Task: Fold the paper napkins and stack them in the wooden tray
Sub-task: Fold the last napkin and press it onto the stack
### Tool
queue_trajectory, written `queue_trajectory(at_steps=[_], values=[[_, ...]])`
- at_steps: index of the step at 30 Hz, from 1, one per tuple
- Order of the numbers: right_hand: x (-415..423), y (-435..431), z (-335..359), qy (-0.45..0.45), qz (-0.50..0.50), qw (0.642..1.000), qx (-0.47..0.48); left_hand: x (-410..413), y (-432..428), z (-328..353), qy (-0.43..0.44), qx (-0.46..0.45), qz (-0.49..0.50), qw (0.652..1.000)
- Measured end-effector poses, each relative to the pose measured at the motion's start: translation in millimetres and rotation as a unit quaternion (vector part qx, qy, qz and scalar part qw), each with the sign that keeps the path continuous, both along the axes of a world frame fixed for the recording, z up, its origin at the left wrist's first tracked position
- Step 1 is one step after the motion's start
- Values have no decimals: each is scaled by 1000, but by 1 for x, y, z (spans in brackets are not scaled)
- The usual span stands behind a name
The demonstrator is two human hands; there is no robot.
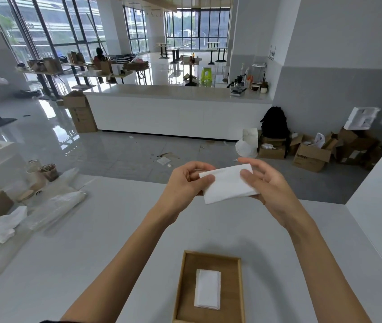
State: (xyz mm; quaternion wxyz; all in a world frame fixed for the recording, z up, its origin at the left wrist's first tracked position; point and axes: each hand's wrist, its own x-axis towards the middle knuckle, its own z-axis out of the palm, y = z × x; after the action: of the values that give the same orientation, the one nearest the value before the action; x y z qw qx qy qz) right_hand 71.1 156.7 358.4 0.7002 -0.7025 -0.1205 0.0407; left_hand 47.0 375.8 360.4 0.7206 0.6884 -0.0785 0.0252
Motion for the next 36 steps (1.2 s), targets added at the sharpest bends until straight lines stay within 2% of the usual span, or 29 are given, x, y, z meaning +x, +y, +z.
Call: queue_trajectory(at_steps=[5,8,13,17,19,22,24,26,28,30,32,33,36], values=[[1,6,3,-44,-39,998,-6,-2,5,-4,13,-9,-13,1000],[0,12,7,-73,-48,996,-31,-5,12,-5,57,-35,-74,995],[-1,15,21,-107,58,985,-125,-15,14,-9,147,-42,-282,947],[2,25,25,-135,92,973,-161,-25,-5,-20,150,-89,-283,943],[2,22,23,-186,87,957,-203,-28,-12,-24,140,-145,-253,946],[-2,14,15,-273,152,905,-287,-32,-14,-24,131,-226,-242,934],[-2,10,11,-299,168,878,-333,-35,-15,-24,122,-237,-257,929],[-1,7,12,-299,141,869,-369,-37,-17,-24,121,-249,-264,924],[-1,6,15,-273,72,875,-392,-39,-19,-27,114,-253,-263,924],[-4,6,18,-210,10,909,-359,-40,-21,-30,106,-250,-253,929],[-8,7,19,-93,25,963,-252,-40,-23,-30,102,-244,-240,934],[-9,7,17,-44,54,977,-200,-41,-24,-30,97,-238,-233,938],[-11,8,8,-17,49,989,-142,-41,-27,-26,88,-211,-212,950]])
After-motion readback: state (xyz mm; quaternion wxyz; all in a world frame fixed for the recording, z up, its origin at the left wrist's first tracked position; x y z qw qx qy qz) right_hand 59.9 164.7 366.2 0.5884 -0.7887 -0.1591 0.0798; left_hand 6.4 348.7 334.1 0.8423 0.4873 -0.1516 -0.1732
